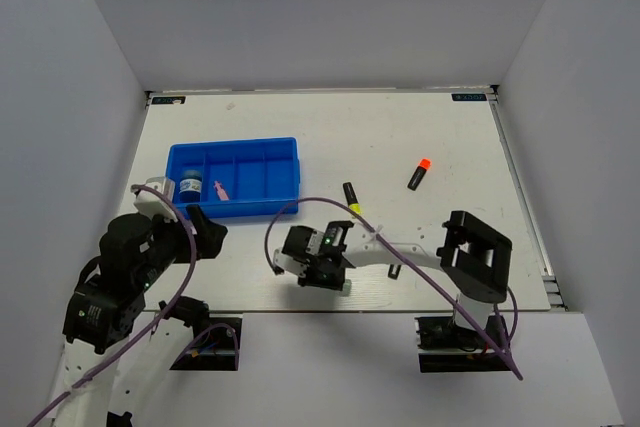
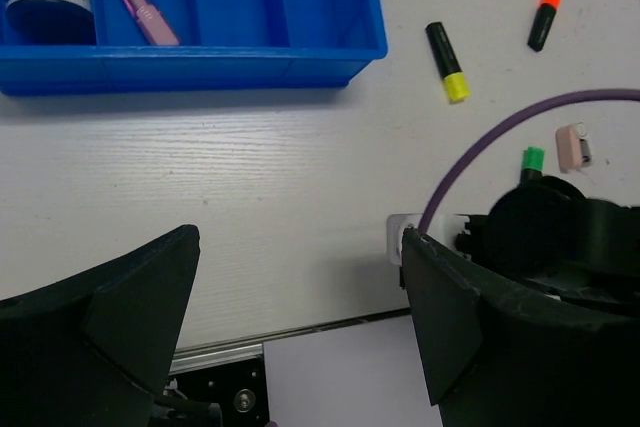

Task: Sort the stationery into containers
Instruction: Pick up the stationery from the corner of the board, then place the stationery in the storage box.

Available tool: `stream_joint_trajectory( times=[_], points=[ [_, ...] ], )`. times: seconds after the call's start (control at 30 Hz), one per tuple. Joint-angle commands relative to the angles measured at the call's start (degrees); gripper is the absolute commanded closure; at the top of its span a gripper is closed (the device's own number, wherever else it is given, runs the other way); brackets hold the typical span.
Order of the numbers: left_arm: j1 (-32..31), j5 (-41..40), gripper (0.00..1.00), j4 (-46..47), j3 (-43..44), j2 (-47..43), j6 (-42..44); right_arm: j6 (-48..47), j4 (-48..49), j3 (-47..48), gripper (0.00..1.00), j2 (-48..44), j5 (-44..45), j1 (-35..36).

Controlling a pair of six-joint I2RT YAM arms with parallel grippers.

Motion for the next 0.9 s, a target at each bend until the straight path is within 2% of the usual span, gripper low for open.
stream_joint_trajectory(
  times=[0.0, 0.1, 0.13, 0.2, 0.43, 0.47, 0.53, 0.57, 0.63, 0.77, 0.87],
  points=[
    [-0.04, 2.62, 0.09, 0.55, 3.89, 0.96, -0.87, -4.2, -3.65, 14.52, 1.0, -0.58, 1.45, -1.31],
    [-0.13, 3.68, 0.1, 2.04, 6.09, 0.52, -1.4, -4.74, -4.99, 21.33, 1.0, 2.84, 2.68, -2.54],
    [-0.04, 3.68, 0.1, 2.48, 7.31, 0.35, -1.4, -4.48, -5.16, 27.97, 1.0, 3.63, 2.94, -3.06],
    [-0.04, 4.29, 0.1, 3.89, 8.29, -0.18, -1.4, -3.43, -5.08, 34.06, 1.0, 7.32, 1.99, -4.29],
    [-0.12, 7.55, 0.11, 8.28, 11.63, 0.0, -1.14, 2.36, 1.6, 52.98, 1.0, 19.71, -3.72, -10.1],
    [-0.13, 7.55, 0.11, 9.16, 11.89, -0.18, -1.14, 3.77, 5.17, 56.91, 1.0, 21.73, -4.43, -10.8],
    [-0.21, 7.81, 0.11, 9.78, 12.16, -0.18, -1.23, 6.94, 9.23, 57.22, 1.0, 23.23, -5.31, -13.25],
    [-0.04, 7.99, 0.11, 9.87, 12.34, -0.18, -1.14, 9.21, 16.04, 56.87, 1.0, 24.28, -6.27, -14.22],
    [-0.04, 8.6, 0.11, 9.78, 12.42, 0.34, -1.31, 10.72, 21.35, 57.12, 1.0, 25.95, -8.64, -15.89],
    [-0.13, 8.78, 0.11, 10.04, 11.37, -0.36, -1.67, 17.3, 28.3, 61.6, 1.0, 31.67, -11.64, -17.57],
    [-0.12, 8.16, 0.11, 10.13, 10.32, -1.32, -1.75, 21.35, 33.84, 61.52, 1.0, 34.22, -14.01, -18.97]
  ],
)
